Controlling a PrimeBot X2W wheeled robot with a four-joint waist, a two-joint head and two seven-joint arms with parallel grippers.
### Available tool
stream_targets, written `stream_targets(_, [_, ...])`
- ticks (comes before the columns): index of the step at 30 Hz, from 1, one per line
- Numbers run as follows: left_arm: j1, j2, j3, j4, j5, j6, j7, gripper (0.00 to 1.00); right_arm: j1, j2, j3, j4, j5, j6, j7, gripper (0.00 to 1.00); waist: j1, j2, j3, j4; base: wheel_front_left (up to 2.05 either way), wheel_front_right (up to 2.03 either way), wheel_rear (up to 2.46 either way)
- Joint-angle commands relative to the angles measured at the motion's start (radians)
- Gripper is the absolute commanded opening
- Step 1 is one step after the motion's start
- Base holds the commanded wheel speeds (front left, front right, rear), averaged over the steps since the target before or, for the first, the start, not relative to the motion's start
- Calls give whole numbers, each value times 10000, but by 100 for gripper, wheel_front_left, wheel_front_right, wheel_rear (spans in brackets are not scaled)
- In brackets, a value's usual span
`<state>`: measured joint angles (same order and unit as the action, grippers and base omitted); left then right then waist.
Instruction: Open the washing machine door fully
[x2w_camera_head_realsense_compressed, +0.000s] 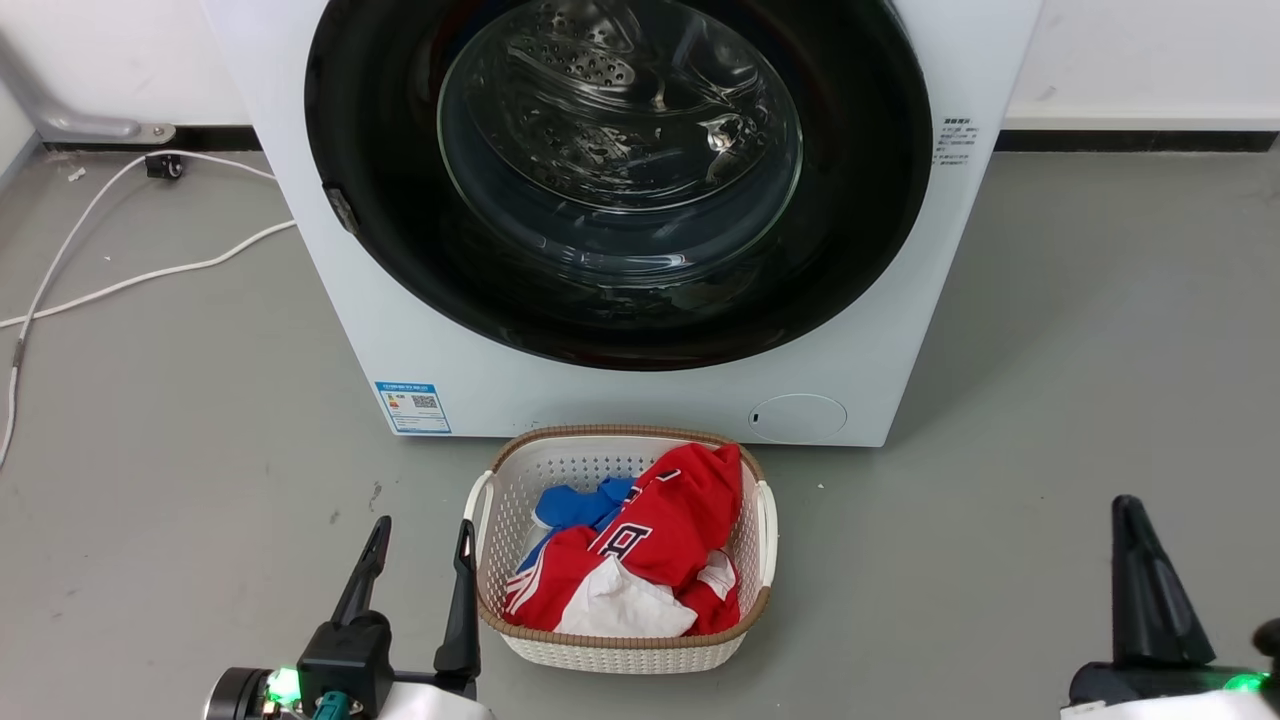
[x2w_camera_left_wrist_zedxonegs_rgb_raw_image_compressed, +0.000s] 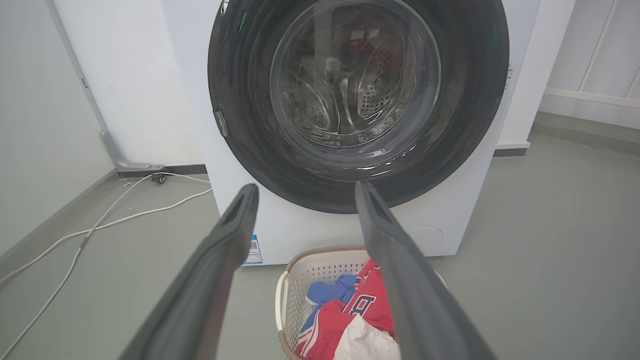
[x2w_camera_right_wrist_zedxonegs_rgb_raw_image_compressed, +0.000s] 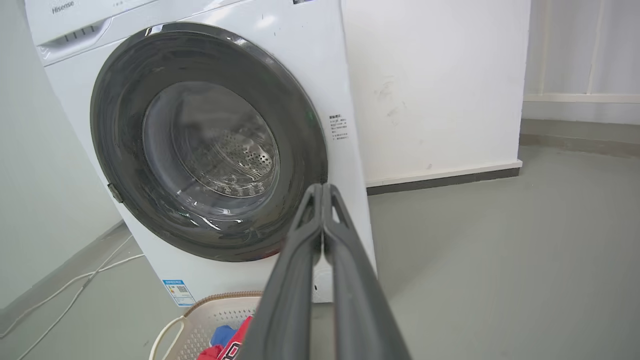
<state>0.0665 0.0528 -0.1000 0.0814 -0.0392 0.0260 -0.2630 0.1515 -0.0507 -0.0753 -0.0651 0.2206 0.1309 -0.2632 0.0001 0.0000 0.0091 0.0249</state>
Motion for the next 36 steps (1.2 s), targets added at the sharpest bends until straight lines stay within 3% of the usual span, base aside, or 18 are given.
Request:
stream_targets(1, [65,-6,23,16,22,-35,-28,100,-145,10,-54,-107,659,-3,-24,0,-1,0,0,-6,0,0,0])
stream_targets(6, [62,-13,40,33,16,-51,-28,100,-266,7,-350,-133,3827,-3,-24,0,-1,0,-6,-23,0,0,0])
stream_targets(12, [64,-16,24,82,38,-86,-28,100,-362,10,-81,409,9269,-1,-22,0,-1,0,-27,-32,0,0,0])
stream_targets(17, [74,-19,36,104,41,-91,-28,100,-103,8,329,87,11922,-1,11,0,-1,0,-33,-27,0,0,0])
stream_targets(20, [98,-20,46,105,36,-96,-28,100,31,-107,355,-332,13327,0,695,0,-1,0,-33,-37,0,0,0])
stream_targets(25, [74,-21,34,96,55,-111,-28,100,221,-165,-102,-673,14602,0,1862,0,-1,0,-6,-13,0,0,0])
stream_targets(36, [-82,-22,12,-9,75,-18,-28,100,-366,-89,-801,-236,14301,0,2769,0,-1,0,251,78,0,0,0])
